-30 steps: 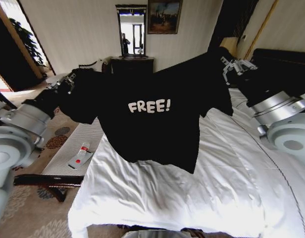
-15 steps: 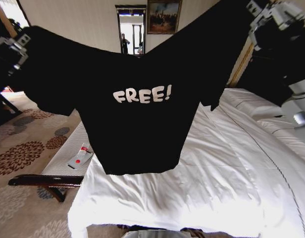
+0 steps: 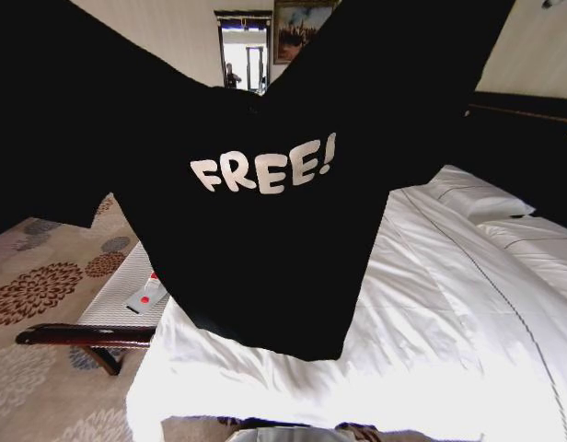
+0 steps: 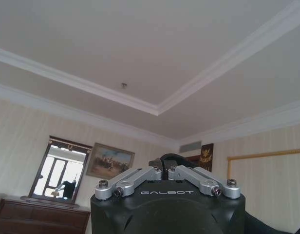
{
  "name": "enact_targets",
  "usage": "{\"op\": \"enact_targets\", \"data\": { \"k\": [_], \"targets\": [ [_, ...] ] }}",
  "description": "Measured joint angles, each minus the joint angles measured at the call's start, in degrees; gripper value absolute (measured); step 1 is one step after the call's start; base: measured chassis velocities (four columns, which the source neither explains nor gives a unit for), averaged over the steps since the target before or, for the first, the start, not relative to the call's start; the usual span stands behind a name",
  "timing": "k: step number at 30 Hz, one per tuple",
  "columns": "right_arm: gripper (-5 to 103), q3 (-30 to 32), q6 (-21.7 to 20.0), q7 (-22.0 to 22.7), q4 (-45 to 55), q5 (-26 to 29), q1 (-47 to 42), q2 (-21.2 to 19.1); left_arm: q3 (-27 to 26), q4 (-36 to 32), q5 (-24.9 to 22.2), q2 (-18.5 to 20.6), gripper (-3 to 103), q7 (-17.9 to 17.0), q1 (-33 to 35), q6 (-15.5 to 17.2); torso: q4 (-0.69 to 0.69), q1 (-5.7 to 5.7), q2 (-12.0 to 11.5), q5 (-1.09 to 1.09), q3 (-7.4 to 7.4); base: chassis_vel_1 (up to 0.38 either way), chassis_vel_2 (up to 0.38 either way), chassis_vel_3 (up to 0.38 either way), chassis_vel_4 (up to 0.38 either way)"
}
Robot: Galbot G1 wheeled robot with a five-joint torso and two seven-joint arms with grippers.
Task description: Fold the clothes on the bed.
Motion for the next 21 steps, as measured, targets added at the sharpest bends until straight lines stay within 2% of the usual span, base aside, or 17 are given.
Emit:
{"op": "enact_targets", "data": {
  "k": [3,7,10,15,21],
  "targets": [
    [1,-1.64,-0.3,-0.66,-1.45,-1.45,-0.71,0.09,3.28,1.73,2.28,0.18,1,0.11,-1.06,0.12,-0.01,0.01,-0.01,0.02,0.0,0.0,0.0,0.0,0.0],
    [1,-6.8,0.27,-4.43,-8.76,-6.16,-0.86,-0.58,12.62,8.56,6.24,2.2,1,0.26,-6.94,0.24,0.0,0.0,0.0,0.01,0.0,0.0,0.0,0.0,0.0],
    [1,-7.0,0.49,-4.87,-10.27,-6.23,-0.71,-0.63,14.55,10.34,6.49,2.91,1,0.28,-9.35,0.25,-0.02,0.01,-0.01,0.01,0.0,0.0,0.0,0.0,0.0],
    [1,-6.89,0.71,-4.97,-8.8,-5.93,-0.11,0.39,14.06,9.92,6.34,3.53,1,0.37,-10.04,0.25,0.0,0.0,0.0,0.02,-0.01,0.0,0.0,0.0,0.0],
    [0,-5.75,0.92,-3.39,-2.48,-5.84,0.72,2.31,8.78,2.06,6.42,1.42,1,0.52,-2.26,0.15,0.0,-0.01,0.0,-0.01,-0.02,0.0,0.0,0.0,0.0]
  ]
}}
